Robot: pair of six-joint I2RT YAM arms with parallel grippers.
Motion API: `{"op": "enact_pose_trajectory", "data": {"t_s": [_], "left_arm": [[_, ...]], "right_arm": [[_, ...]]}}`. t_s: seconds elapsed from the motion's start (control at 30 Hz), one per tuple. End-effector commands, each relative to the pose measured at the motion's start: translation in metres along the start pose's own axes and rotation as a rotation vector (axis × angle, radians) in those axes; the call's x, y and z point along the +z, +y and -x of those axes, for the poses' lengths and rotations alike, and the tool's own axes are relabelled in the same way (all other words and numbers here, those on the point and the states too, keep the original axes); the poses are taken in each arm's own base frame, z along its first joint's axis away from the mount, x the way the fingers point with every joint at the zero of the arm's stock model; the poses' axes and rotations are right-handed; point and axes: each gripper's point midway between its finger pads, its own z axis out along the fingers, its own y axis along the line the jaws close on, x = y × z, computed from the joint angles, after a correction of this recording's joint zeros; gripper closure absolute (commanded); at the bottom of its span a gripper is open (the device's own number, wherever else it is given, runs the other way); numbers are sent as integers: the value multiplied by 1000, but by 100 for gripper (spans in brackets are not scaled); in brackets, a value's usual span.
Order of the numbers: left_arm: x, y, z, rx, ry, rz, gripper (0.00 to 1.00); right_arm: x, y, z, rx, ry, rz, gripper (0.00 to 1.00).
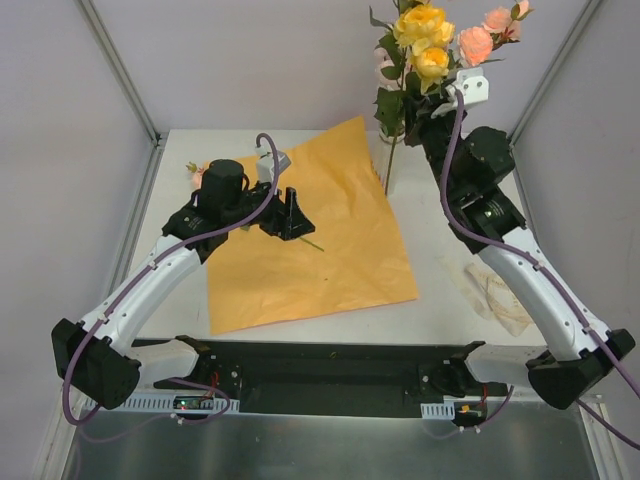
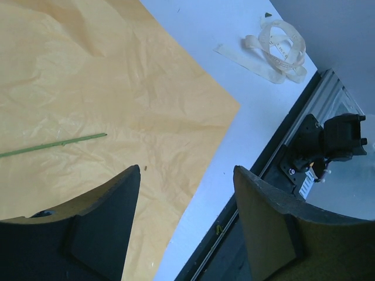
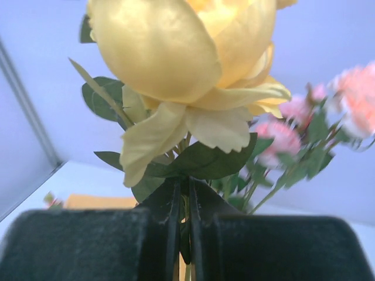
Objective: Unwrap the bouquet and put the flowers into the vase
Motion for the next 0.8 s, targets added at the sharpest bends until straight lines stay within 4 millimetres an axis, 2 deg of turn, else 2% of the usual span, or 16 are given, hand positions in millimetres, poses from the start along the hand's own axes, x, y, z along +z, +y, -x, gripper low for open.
{"op": "enact_pose_trajectory", "data": {"t_s": [0.0,0.17,0.37,0.43,0.67,0.77], "left_arm": [[-7,-5,15,9,-35,6,36],[-8,-5,16,14,-36,10,36],[-6,-3,14,5,-21,12,36],[-4,-2,12,-3,-9,12,36],[0,0,9,-17,13,10,36],[1,1,9,-21,18,11,36]], "right_arm": [[26,-23,76,-132,-291,-38,100],[57,-34,83,-173,-401,-56,100],[81,-58,92,-177,-480,-117,100],[91,-60,90,-166,-483,-113,100],[107,-68,83,-153,-496,-127,100],[110,-67,74,-139,-488,-122,100]]}}
